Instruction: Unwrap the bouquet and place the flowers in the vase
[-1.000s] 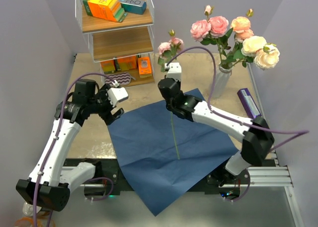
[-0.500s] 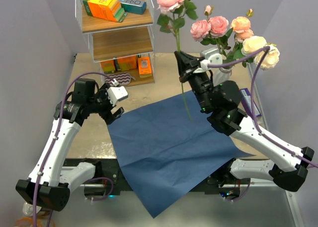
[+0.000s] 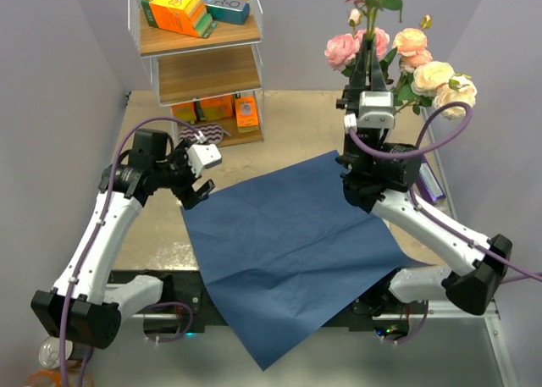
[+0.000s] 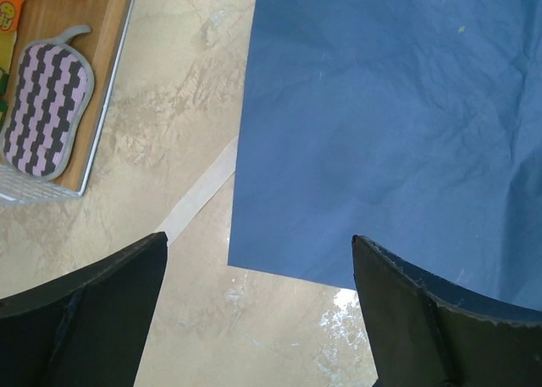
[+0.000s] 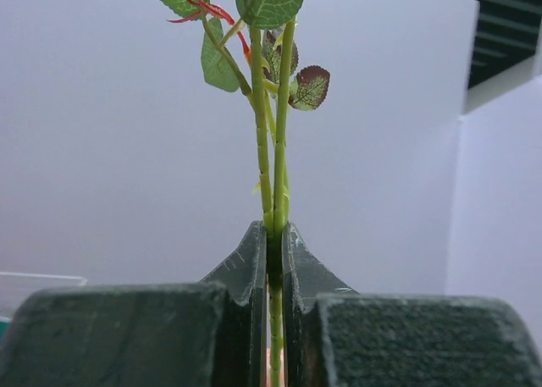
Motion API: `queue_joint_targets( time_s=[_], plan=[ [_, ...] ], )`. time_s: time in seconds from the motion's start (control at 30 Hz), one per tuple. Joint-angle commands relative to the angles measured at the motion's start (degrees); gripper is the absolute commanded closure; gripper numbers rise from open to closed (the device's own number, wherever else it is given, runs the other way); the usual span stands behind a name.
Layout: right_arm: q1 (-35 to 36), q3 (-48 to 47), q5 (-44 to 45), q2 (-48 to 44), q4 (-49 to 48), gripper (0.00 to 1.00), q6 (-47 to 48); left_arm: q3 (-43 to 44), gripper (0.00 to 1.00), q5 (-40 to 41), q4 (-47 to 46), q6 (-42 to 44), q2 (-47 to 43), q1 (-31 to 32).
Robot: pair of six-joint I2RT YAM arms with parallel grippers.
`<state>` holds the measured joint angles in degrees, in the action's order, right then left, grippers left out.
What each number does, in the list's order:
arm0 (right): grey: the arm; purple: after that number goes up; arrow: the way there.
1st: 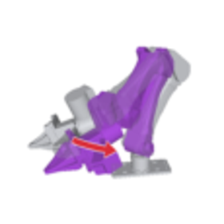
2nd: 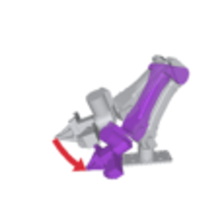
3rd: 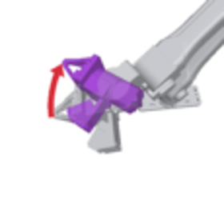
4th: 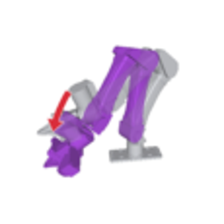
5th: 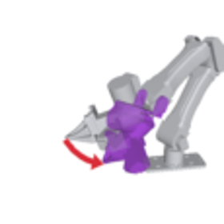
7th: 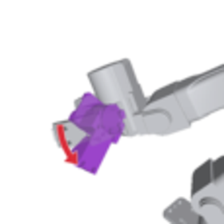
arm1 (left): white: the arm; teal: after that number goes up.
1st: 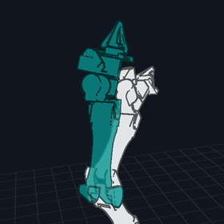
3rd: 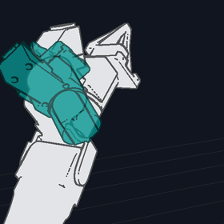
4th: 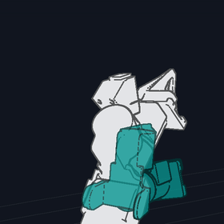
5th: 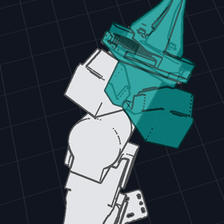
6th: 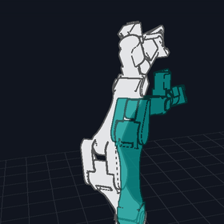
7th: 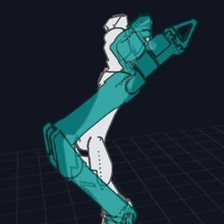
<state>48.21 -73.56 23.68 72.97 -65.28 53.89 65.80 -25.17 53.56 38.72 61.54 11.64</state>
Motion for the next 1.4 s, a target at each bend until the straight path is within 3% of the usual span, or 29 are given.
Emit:
queue_joint_targets(
  time_s=[0.0, 0.27, 0.87, 1.37],
  plan=[
    [-7.8, -3.7, 3.9, 5.0, -17.9, 1.00, 3.0, 4.8, 0.06, -2.3, -2.7, 1.1, 4.5, -0.4],
    [-18.3, -8.2, 6.7, 11.8, -23.0, 1.00, -2.5, 7.2, 0.06, -3.0, -4.1, 2.1, 9.3, -0.4],
    [-26.9, -16.7, 6.7, 19.1, -27.8, 1.00, -13.8, 9.8, 0.06, -4.7, -3.4, 4.1, 15.8, -0.5],
    [-28.8, -5.8, 11.2, 15.8, -29.8, 1.00, -13.5, 11.7, 0.06, -3.6, -2.4, 3.1, 17.0, -0.4]
  ],
)
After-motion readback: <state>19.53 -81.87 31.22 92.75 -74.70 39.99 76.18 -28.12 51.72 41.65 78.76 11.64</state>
